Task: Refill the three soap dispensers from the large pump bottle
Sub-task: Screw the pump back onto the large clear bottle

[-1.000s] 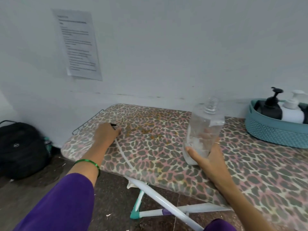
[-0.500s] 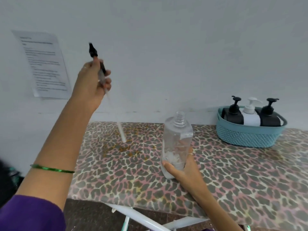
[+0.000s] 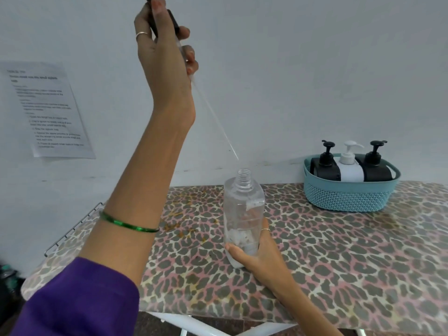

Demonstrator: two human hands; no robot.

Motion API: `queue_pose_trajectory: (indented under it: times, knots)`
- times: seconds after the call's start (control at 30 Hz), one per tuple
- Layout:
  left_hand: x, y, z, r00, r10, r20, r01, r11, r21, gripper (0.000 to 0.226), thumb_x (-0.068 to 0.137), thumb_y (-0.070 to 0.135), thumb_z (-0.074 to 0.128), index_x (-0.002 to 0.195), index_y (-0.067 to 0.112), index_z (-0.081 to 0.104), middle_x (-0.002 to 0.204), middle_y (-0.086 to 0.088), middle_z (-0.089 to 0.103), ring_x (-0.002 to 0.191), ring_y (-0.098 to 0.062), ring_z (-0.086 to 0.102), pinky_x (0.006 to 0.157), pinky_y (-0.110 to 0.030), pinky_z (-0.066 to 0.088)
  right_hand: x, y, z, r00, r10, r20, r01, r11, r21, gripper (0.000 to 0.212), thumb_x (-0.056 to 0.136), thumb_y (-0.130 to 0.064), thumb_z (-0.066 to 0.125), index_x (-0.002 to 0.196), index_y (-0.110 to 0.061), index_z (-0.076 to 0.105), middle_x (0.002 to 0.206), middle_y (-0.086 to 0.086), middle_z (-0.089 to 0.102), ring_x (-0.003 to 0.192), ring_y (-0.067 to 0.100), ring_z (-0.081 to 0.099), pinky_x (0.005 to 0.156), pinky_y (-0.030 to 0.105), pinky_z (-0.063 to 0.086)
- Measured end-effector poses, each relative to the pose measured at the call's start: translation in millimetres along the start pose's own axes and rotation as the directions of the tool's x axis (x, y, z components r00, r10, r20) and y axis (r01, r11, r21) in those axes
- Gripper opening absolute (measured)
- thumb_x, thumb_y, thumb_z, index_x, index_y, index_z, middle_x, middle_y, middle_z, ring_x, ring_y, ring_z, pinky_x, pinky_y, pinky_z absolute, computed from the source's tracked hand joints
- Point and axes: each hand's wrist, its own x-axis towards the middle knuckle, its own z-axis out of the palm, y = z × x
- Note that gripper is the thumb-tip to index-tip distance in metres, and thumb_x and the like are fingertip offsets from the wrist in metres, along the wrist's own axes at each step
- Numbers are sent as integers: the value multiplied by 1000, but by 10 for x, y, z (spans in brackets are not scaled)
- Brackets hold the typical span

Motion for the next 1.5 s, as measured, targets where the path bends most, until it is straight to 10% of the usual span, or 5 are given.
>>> queue_pose_trajectory:
  times: [0.53, 0.9, 1.5]
  knots:
    - [-324, -179, 31, 988, 51, 148, -64, 995, 83, 21, 104, 20, 40, 118, 9, 51, 79, -6, 52, 54, -11, 41, 50, -21, 35, -6, -39, -4, 1000, -6, 19, 7, 1000, -17, 69, 69, -49, 77, 116, -60, 27, 109, -42, 51, 103, -19, 52, 75, -3, 39]
    - [-953, -515, -384, 898, -69, 435, -141, 891, 431, 25, 100, 25, 48, 124, 17, 51, 97, 1, 65, 87, -12, 66, 83, -34, 55, -60, -62, 65, 999, 14, 34, -14, 1000, 12, 65, 70, -48, 77, 114, -54, 31, 111, -25, 54, 98, -16, 55, 73, 0, 42]
    - [-1158, -667, -622, 914, -118, 388, -115, 841, 529, 30, 94, 34, 56, 123, 29, 53, 105, 17, 66, 102, -5, 66, 92, -35, 54, 10, -42, 11, 999, -21, 39, 20, 1000, 23, 75, 70, -48, 79, 116, -69, 23, 112, -37, 53, 104, -13, 56, 78, 2, 44]
